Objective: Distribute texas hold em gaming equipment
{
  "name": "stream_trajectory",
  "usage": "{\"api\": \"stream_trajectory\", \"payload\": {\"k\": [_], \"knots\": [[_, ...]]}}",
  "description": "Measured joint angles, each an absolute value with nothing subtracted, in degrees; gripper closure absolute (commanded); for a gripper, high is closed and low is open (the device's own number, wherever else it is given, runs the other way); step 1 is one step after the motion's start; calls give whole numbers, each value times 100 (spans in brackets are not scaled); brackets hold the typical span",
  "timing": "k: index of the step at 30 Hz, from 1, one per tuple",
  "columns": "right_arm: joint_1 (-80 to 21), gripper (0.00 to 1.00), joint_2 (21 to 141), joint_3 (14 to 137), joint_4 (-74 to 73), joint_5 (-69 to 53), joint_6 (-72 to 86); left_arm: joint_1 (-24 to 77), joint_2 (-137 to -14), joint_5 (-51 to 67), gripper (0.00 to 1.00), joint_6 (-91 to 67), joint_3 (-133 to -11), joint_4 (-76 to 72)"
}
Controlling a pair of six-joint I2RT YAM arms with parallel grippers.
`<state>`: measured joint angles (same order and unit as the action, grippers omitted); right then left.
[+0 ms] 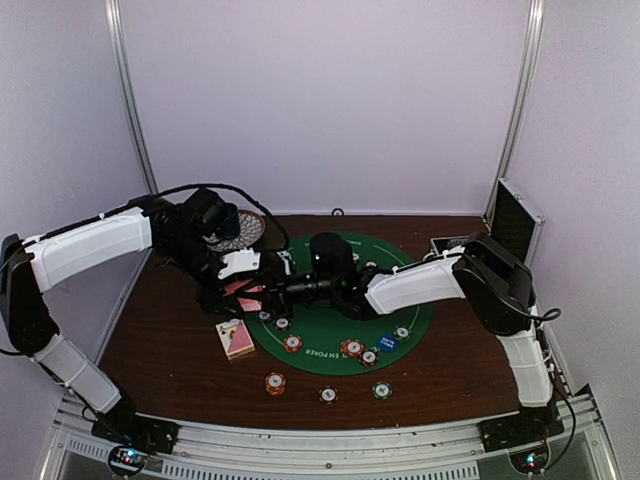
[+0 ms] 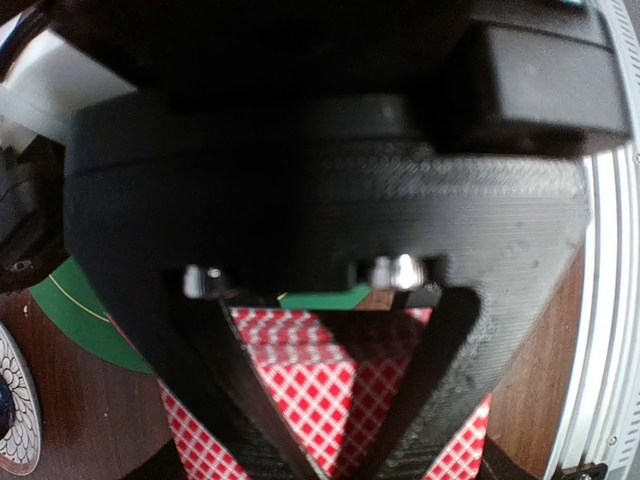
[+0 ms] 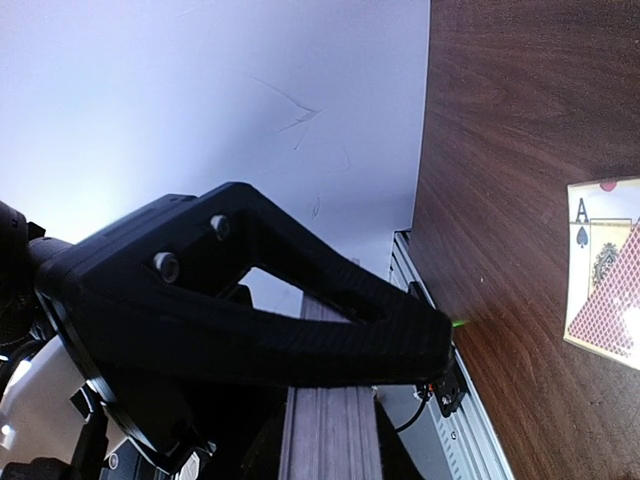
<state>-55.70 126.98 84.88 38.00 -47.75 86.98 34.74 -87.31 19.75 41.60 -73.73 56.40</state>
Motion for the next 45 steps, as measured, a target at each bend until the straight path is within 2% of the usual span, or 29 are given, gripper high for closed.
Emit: {"api": "stream_trajectory", "payload": {"k": [6,10,13,16,17,18,19,20,22,23,25,27,32,42,45], "knots": [[-5570,75,12733,8488,3841,-4751,8687,3498,-8711,1881,67,4156,-7306,5540],[-5570,74,12774,8488,3933,-4751,8807,3540,-8694,1796,78,4195,-7266,5476],[-5570,74,12827,8488,4058,-4751,8899,3559,-8689,1747,80,4213,-7264,5441],[-5570,82,12855,8488,4130,-4751,8945,3581,-8689,1715,81,4224,-7264,5443],[-5570,86,12862,8488,4143,-4751,8958,3586,-8689,1706,79,4235,-7264,5448],[-5570,90,12868,8488,4160,-4753,8962,3588,-8689,1702,69,4237,-7264,5454],[-5570,94,12870,8488,4185,-4753,8965,3590,-8689,1699,47,4235,-7264,5468],[-5570,97,12870,8486,4195,-4751,8973,3592,-8689,1699,33,4235,-7264,5489],[-5568,100,12870,8471,4217,-4746,8960,3605,-8689,1697,11,4235,-7264,5520],[-5570,100,12870,8458,4224,-4744,8997,3610,-8687,1695,7,4254,-7264,5531],[-5570,100,12870,8449,4224,-4746,9032,3638,-8687,1682,5,4307,-7264,5540],[-5568,100,12870,8449,4224,-4746,9045,3658,-8687,1669,6,4324,-7264,5546],[-5570,100,12870,8449,4230,-4751,9056,3675,-8687,1653,14,4342,-7253,5511],[-5568,99,12870,8390,4272,-4740,9032,3675,-8687,1520,43,4313,-7199,5384],[-5557,96,12870,8379,4252,-4722,8989,3675,-8687,1498,47,4300,-7199,5382]]}}
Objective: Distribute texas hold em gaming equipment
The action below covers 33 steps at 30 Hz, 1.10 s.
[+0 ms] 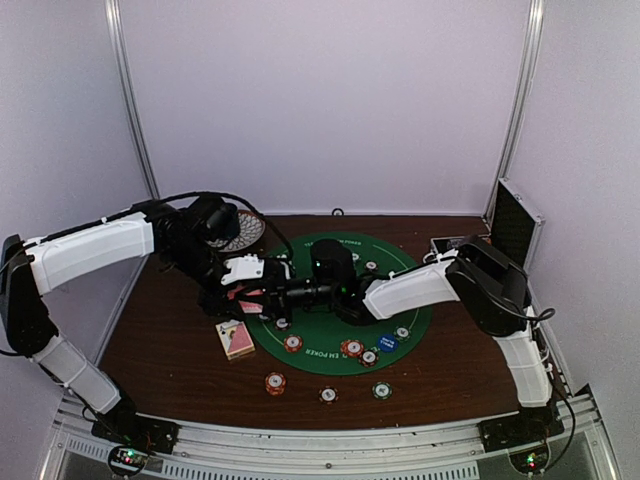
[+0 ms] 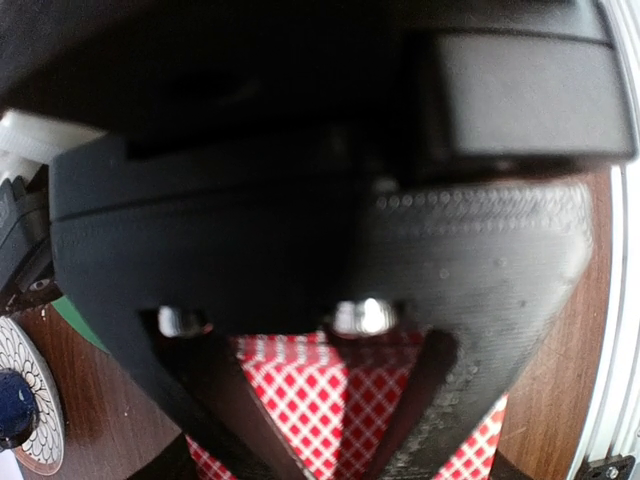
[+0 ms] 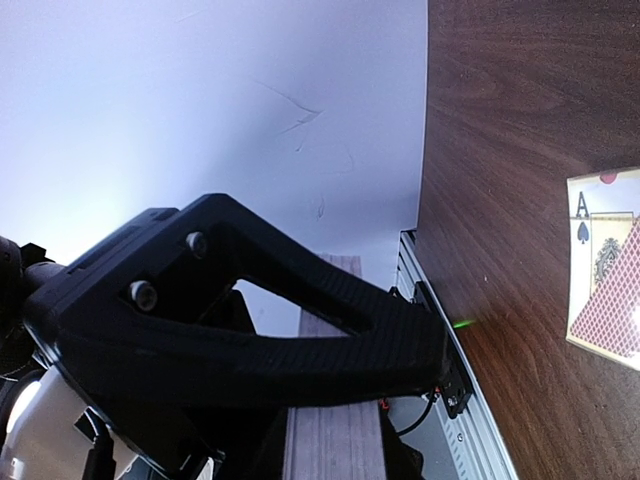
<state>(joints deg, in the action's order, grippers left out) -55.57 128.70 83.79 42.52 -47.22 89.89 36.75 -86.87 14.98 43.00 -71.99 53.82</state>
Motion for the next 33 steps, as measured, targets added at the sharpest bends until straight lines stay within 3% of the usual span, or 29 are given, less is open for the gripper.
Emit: {"api": "stream_trajectory", "payload": {"k": [4,10,14,17,19,21,23,26,33], "knots": [[-5551,77,12870,8379,4176,-4698,8866,3682,-8687,1448,60,4300,-7199,5387],[-5551,64,12862,8374,4023,-4672,8685,3693,-8687,1409,78,4298,-7199,5384],[-5537,66,12862,8364,3990,-4672,8678,3693,-8687,1391,79,4298,-7199,5384],[-5524,84,12860,8326,4093,-4670,8715,3693,-8687,1385,77,4298,-7199,5384],[-5518,96,12851,8320,4206,-4668,8788,3693,-8689,1361,67,4298,-7199,5391],[-5511,100,12827,8307,4228,-4670,8809,3693,-8689,1358,35,4298,-7199,5374],[-5509,100,12820,8294,4239,-4668,8827,3697,-8689,1354,16,4296,-7199,5360],[-5507,100,12822,8287,4174,-4670,8849,3697,-8683,1361,8,4250,-7199,5339],[-5502,100,12829,8283,4053,-4668,8941,3780,-8694,1389,7,4198,-7225,5273]]}}
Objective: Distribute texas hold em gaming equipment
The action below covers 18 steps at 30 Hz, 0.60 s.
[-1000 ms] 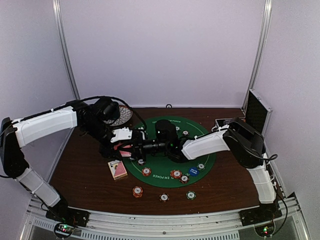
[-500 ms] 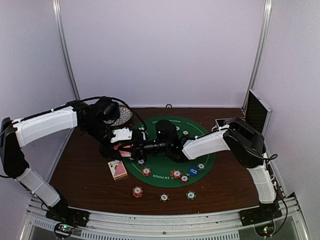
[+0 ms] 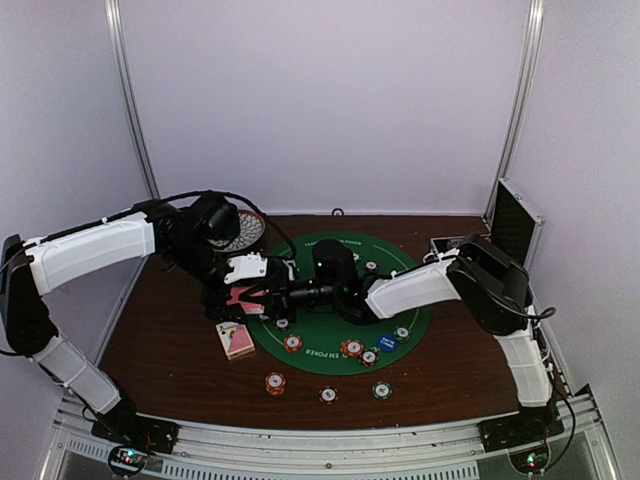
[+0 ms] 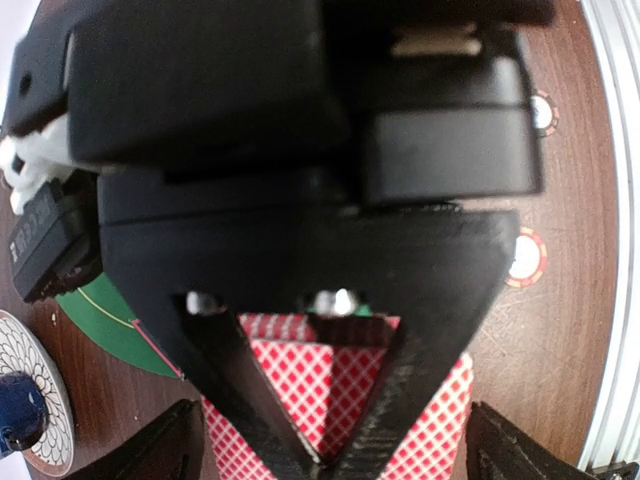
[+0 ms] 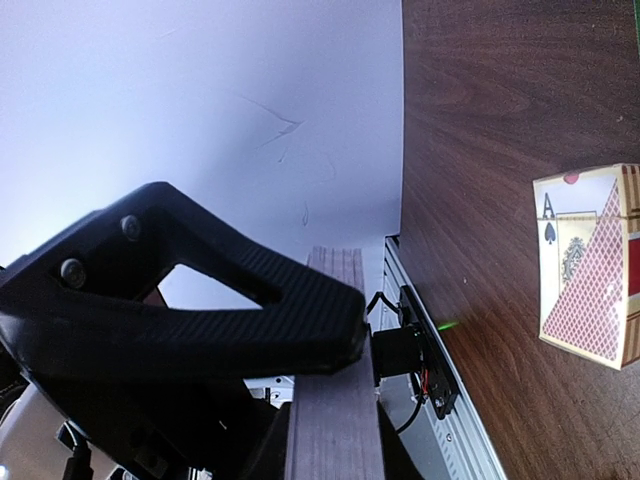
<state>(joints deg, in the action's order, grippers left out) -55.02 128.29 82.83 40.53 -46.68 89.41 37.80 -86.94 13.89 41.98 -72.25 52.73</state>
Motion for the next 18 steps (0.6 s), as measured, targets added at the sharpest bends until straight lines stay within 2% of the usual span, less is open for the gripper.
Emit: {"api": "stream_trajectory", "payload": {"k": [7,13,18], "knots": [[-5502,95,12884,8283,4241,-4672,9096,3896,-8724,1417,10,4202,-7253,5249],[-5505,91,13047,8283,4523,-4694,9306,3900,-8812,1393,23,4206,-7255,5247],[-5527,91,13067,8285,4641,-4722,9354,3900,-8932,1302,30,4202,-7334,5258]]}}
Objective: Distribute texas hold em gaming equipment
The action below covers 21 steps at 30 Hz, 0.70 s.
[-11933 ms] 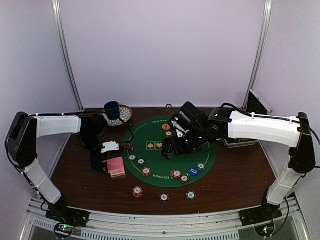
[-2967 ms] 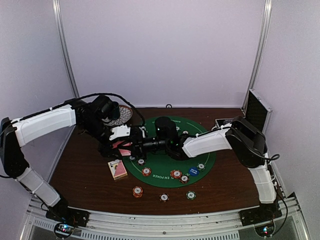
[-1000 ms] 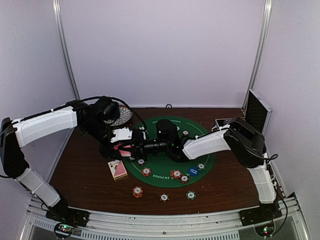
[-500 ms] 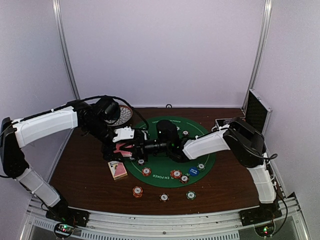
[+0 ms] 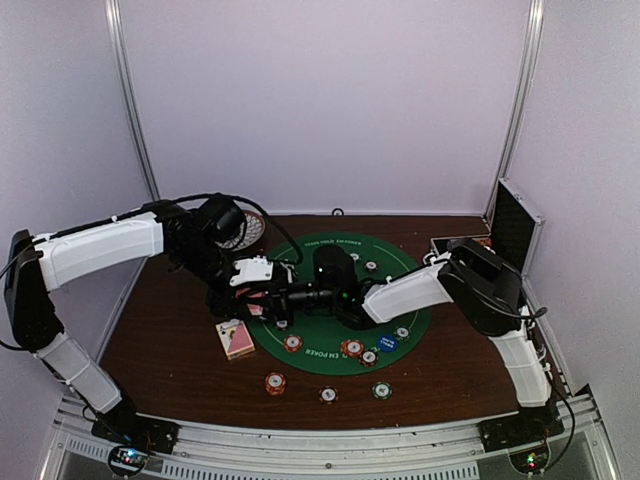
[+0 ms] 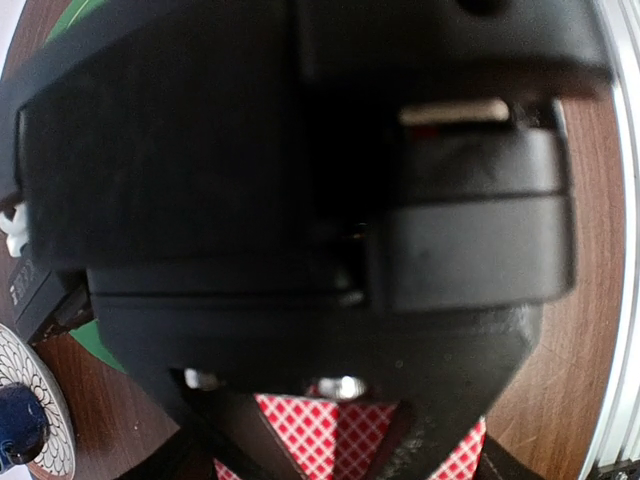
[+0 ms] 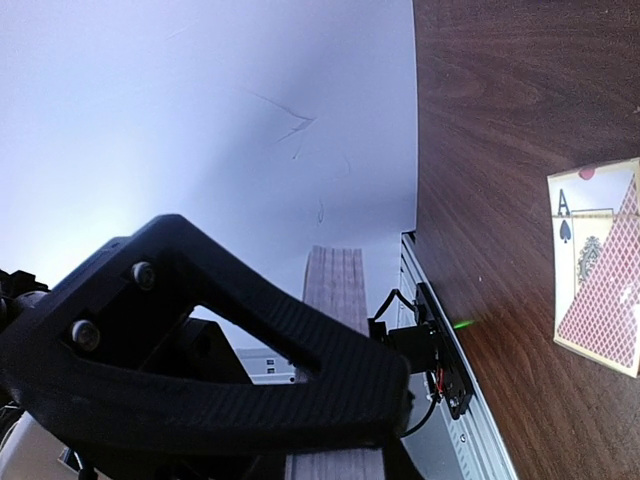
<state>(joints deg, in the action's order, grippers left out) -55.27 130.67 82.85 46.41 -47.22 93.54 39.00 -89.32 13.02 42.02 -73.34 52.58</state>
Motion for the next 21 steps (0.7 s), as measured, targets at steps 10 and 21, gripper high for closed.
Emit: {"api": "stream_trajectory", "payload": {"k": [10,21], "knots": [[-5527,84,13102,8291,4893,-4733,9472,3911,-8947,1262,58,4145,-7443,5328],[-5548,72,13194,8342,5118,-4720,9605,3953,-8960,1109,73,4147,-7481,5365]]}}
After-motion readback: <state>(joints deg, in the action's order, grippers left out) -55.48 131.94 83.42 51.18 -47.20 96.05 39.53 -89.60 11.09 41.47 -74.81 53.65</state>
